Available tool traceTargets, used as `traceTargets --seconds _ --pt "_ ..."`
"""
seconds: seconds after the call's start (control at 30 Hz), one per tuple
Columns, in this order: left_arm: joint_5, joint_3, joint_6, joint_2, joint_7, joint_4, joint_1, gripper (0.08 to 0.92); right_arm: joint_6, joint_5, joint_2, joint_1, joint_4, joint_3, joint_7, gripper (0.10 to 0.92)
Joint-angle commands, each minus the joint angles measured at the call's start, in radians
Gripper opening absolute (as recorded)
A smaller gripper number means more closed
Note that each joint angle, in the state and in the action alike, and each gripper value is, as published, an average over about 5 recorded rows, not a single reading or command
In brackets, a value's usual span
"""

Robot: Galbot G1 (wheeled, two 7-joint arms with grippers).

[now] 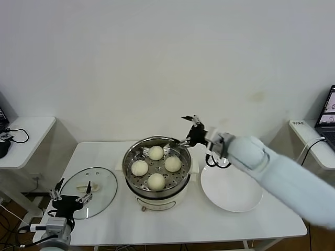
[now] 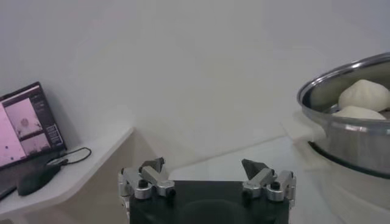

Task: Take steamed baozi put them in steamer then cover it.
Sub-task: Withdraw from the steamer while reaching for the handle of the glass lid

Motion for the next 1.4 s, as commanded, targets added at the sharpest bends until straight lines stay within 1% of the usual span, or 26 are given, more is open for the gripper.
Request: traceTargets --seconds 0.03,0.13,0.23,0.37,0.47,0.57,0.73,0.93,1.13,1.4 --pt "0.264 0.004 -0.108 0.002 -0.002 0.085 -0.012 0.823 0.345 -0.172 0.338 -0.858 0.097 0.884 0.054 0.823" --pt "0.491 -0.011 -0.175 0.022 0.004 0.140 -0.019 0.823 0.350 -0.161 0.430 -0.936 0.106 0.976 0.026 0.823" --pt "0.720 -0.024 -0.238 0.057 0.010 0.201 -0.016 0.823 0.351 -0.151 0.490 -0.998 0.109 1.038 0.017 0.823" --pt "1.074 -0.012 -0.341 0.134 -0.038 0.313 -0.008 0.823 0.351 -0.142 0.529 -1.061 0.104 1.097 0.009 0.822" --pt "1.214 0.013 -0.365 0.191 -0.058 0.391 -0.011 0.823 0.356 -0.137 0.544 -1.091 0.095 1.126 0.004 0.823" --pt "1.271 0.037 -0.366 0.224 -0.072 0.461 -0.036 0.823 0.364 -0.137 0.558 -1.103 0.082 1.139 0.003 0.823" --pt "1.298 0.078 -0.360 0.238 -0.072 0.540 -0.100 0.823 0.369 -0.141 0.584 -1.099 0.070 1.143 0.008 0.823" --pt "1.295 0.114 -0.349 0.248 -0.056 0.603 -0.185 0.823 0.368 -0.147 0.606 -1.101 0.077 1.148 0.014 0.823" --pt "1.273 0.134 -0.351 0.258 -0.059 0.666 -0.265 0.823 0.370 -0.157 0.618 -1.120 0.090 1.148 0.013 0.823" --pt "1.267 0.171 -0.347 0.260 -0.055 0.707 -0.344 0.823 0.371 -0.162 0.628 -1.131 0.089 1.145 0.010 0.823"
